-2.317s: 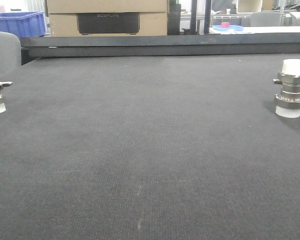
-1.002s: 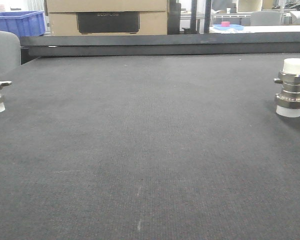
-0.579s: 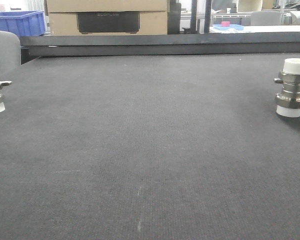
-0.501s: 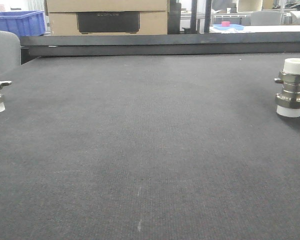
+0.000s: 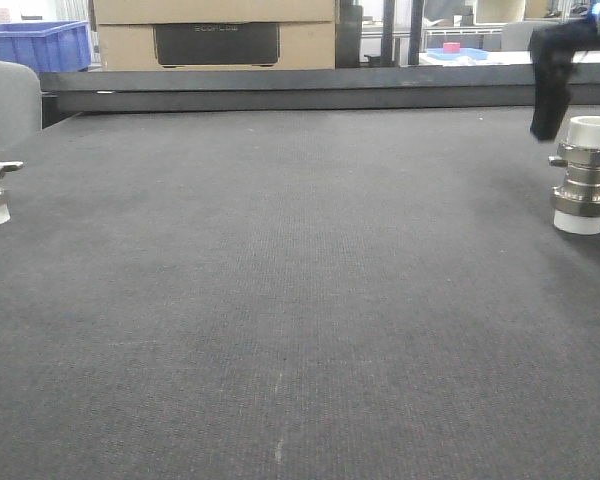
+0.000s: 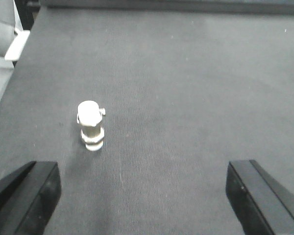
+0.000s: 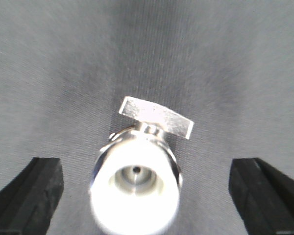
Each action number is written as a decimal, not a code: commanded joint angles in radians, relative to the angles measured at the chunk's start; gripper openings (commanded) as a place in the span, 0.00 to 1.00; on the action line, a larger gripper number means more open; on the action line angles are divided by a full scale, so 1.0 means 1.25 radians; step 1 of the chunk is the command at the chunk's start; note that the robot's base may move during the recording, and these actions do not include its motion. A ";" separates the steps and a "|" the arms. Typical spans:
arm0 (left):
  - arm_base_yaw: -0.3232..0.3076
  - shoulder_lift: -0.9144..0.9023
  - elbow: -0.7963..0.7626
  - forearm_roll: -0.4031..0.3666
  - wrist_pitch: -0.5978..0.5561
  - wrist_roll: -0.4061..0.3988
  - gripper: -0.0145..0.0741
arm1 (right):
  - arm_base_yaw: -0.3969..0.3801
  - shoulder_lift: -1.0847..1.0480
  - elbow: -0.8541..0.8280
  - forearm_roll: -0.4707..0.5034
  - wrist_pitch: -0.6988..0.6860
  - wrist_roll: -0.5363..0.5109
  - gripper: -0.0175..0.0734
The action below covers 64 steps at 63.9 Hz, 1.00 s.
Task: Place valve from conveyor to right shelf box
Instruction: 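Lower the right gripper onto the nearer chrome valve and close it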
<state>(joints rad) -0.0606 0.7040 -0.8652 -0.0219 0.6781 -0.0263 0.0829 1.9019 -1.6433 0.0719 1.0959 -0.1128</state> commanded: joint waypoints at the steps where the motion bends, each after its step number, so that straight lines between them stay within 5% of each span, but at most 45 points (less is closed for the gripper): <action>1: -0.005 0.002 -0.008 -0.008 0.008 -0.005 0.83 | -0.001 0.025 -0.006 -0.013 -0.003 0.002 0.82; 11: -0.005 0.002 -0.008 -0.008 0.012 -0.005 0.83 | -0.001 0.042 -0.006 -0.013 0.006 0.002 0.80; 17: -0.005 0.002 -0.008 -0.008 0.017 -0.005 0.83 | -0.001 0.044 -0.006 -0.013 0.006 0.002 0.68; 31: -0.005 0.045 -0.055 -0.008 0.108 -0.005 0.83 | -0.001 0.039 -0.006 -0.013 0.020 0.002 0.00; 48: 0.006 0.266 -0.307 0.044 0.317 -0.005 0.83 | 0.006 -0.070 0.030 -0.004 0.004 0.002 0.03; 64: 0.055 0.558 -0.582 0.068 0.434 0.041 0.83 | 0.056 -0.266 0.227 0.002 -0.085 0.002 0.03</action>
<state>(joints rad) -0.0228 1.3110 -1.5124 0.0683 1.1934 -0.0094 0.1334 1.6465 -1.4243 0.0732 1.0448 -0.1100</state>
